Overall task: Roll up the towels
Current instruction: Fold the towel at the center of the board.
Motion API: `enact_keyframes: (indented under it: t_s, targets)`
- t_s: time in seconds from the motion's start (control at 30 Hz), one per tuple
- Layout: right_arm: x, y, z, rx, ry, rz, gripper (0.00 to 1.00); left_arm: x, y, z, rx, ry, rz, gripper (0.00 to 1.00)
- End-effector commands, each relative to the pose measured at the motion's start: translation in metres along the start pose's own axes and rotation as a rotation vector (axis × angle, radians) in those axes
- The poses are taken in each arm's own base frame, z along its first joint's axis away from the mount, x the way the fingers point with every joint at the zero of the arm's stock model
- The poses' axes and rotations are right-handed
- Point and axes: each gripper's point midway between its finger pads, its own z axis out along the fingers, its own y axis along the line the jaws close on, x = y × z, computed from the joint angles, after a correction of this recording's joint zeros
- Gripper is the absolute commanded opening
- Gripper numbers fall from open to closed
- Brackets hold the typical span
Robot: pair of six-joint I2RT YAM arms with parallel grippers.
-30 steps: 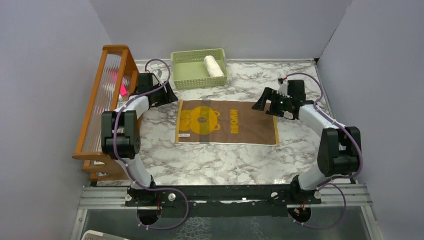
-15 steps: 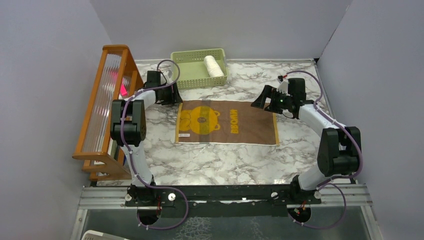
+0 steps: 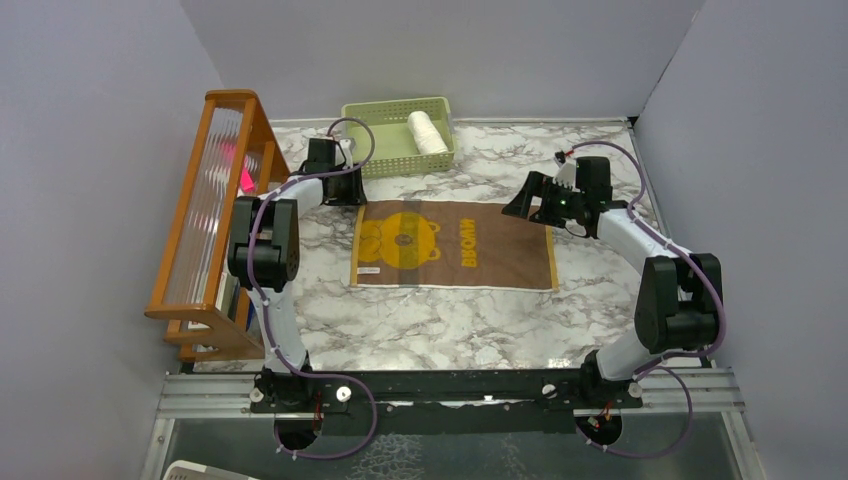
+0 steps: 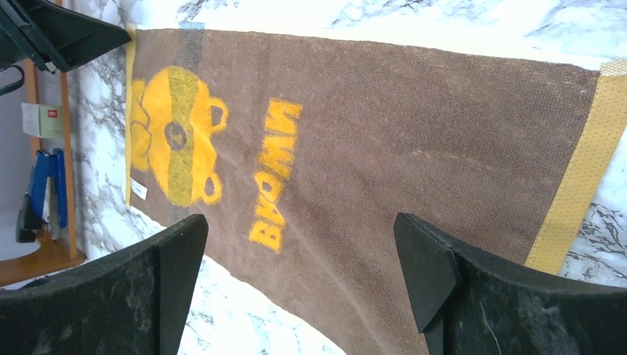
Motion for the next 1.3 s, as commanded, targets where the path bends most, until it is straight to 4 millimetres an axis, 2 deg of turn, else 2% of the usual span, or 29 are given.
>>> enact_keyframes:
  t_s: [0.0,0.3,0.37,0.4,0.57,0.77,0.93,1.07,1.2,1.27]
  targets:
    - [-0.008,0.006,-0.007,-0.016,-0.037,-0.045,0.99,0.038,0.009,0.017,-0.069,0.115,0.017,0.41]
    - [-0.008,0.003,-0.010,0.011,-0.043,-0.061,0.99,0.055,-0.001,0.029,-0.068,0.161,0.051,0.34]
    - [-0.010,0.001,-0.012,0.030,-0.051,-0.068,0.99,0.061,0.003,0.030,-0.083,0.179,0.053,0.09]
    - [-0.012,-0.001,-0.012,0.045,-0.057,-0.071,0.99,0.063,0.004,0.030,-0.091,0.188,0.053,0.00]
    - [-0.021,-0.019,-0.013,0.144,-0.097,-0.062,1.00,0.060,0.008,0.022,-0.108,0.189,0.073,0.00]
    - [-0.039,-0.063,-0.002,0.288,-0.154,-0.011,1.00,0.021,0.012,0.002,-0.137,0.109,0.090,0.00]
    - [-0.055,-0.089,0.010,0.379,-0.158,-0.045,0.99,0.002,0.008,-0.013,-0.146,0.055,0.109,0.00]
    - [-0.064,-0.102,0.015,0.429,-0.160,-0.086,0.82,-0.001,0.011,-0.021,-0.164,0.044,0.128,0.00]
    - [-0.070,-0.120,0.021,0.500,-0.125,-0.140,0.68,0.001,0.009,-0.021,-0.153,0.047,0.128,0.00]
    - [-0.075,-0.128,0.022,0.541,-0.116,-0.166,0.65,-0.001,0.007,-0.020,-0.141,0.045,0.124,0.00]
